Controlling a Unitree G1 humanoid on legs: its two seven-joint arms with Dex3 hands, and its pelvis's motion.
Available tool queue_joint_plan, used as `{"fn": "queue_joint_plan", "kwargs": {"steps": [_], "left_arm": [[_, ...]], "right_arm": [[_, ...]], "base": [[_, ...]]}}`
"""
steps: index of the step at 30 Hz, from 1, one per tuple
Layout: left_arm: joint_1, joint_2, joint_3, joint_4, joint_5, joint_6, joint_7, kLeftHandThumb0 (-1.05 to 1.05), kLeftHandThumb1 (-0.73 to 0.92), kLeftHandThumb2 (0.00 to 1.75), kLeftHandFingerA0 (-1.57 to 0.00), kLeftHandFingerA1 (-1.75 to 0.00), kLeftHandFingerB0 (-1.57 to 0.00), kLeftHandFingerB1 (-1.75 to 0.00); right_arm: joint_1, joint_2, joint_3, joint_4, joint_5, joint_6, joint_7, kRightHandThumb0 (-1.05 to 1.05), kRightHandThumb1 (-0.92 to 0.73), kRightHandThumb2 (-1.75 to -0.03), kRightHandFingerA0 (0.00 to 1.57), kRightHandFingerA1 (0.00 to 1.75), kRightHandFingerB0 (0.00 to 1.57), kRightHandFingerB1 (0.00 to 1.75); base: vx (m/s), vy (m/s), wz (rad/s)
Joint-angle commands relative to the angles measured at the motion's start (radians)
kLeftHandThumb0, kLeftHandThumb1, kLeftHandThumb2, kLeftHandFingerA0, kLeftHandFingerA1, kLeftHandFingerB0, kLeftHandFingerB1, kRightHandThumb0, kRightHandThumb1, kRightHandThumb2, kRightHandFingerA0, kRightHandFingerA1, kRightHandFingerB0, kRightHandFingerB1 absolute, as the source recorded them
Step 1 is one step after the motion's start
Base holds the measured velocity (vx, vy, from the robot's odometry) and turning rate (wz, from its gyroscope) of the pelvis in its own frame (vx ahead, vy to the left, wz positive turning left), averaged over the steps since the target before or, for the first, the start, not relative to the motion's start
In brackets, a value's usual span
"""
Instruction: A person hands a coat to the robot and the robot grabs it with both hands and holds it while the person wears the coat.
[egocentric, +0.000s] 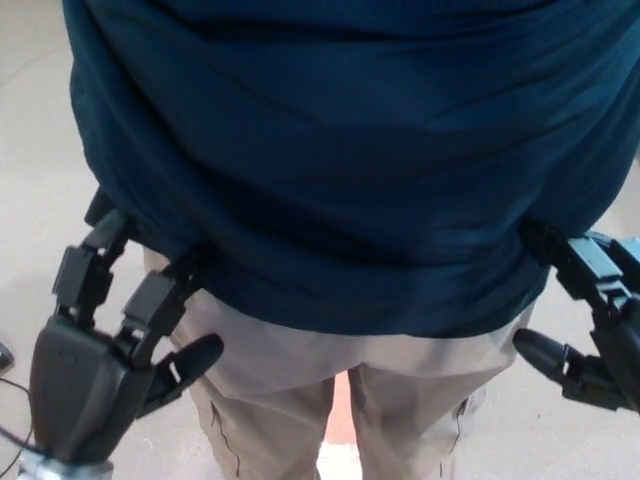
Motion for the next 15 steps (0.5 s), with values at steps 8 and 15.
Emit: {"fn": "queue_joint_plan", "kwargs": {"steps": [8, 15], "left_arm": [[-0.136, 0.016, -0.045, 0.041, 0.025, 0.34, -0.524, -0.61, 0.61, 0.94, -0.39, -0.49, -0.4, -0.48], [-0.166, 0.013, -0.07, 0.109, 0.025, 0.373, -0.569, -0.64, 0.63, 0.96, -0.38, -0.48, -0.4, -0.48]], "right_arm": [[-0.08, -0.116, 0.055, -0.03, -0.017, 0.321, 0.478, -0.46, -0.73, -0.64, 0.29, 0.33, 0.31, 0.34], [-0.14, -0.128, 0.127, 0.019, -0.039, 0.353, 0.574, -0.47, -0.73, -0.62, 0.27, 0.3, 0.34, 0.33]], "base": [[0.0, 0.0, 0.0], [0.0, 0.0, 0.0]]}}
